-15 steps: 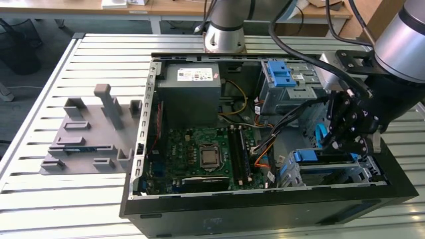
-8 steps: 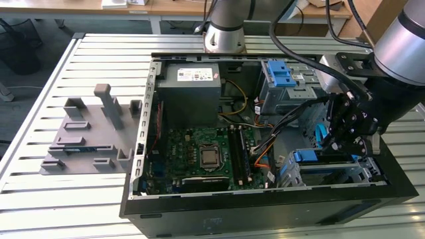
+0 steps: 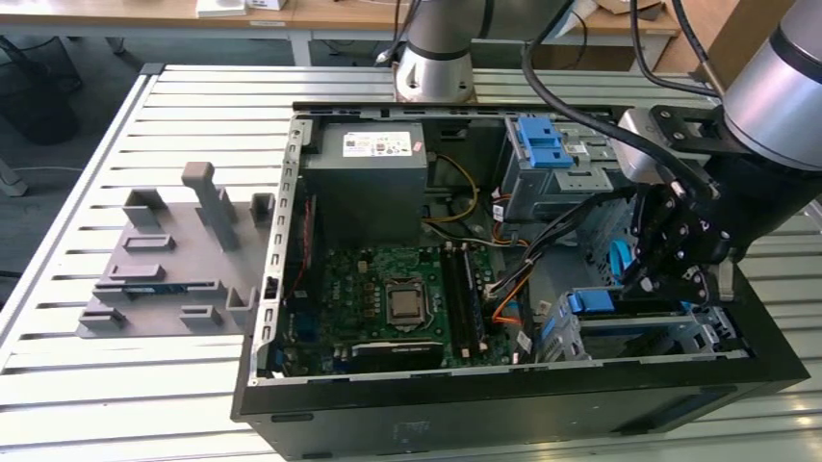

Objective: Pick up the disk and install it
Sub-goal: 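Insert the second disk wire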

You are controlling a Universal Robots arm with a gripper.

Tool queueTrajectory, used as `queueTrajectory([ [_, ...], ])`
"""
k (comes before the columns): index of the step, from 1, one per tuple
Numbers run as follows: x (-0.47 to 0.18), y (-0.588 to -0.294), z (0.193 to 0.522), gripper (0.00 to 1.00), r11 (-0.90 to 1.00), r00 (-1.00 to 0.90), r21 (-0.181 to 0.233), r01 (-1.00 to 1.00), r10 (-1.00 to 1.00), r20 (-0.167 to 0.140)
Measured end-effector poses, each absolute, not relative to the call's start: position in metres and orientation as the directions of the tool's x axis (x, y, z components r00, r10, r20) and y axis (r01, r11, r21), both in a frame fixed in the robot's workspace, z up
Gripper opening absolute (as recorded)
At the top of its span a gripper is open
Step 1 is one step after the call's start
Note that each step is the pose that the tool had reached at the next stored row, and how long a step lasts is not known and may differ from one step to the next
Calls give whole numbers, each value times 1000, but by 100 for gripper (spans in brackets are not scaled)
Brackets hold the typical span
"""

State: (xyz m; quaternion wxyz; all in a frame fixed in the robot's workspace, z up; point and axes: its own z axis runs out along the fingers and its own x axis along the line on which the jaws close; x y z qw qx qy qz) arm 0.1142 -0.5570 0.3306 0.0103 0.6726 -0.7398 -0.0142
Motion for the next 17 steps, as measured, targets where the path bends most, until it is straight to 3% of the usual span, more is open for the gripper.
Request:
queueTrajectory([
  [13,115,-558,327,16,95,-95,36,-995,-995,-8],
  [17,115,-558,328,24,95,-95,36,-995,-995,-6],
])
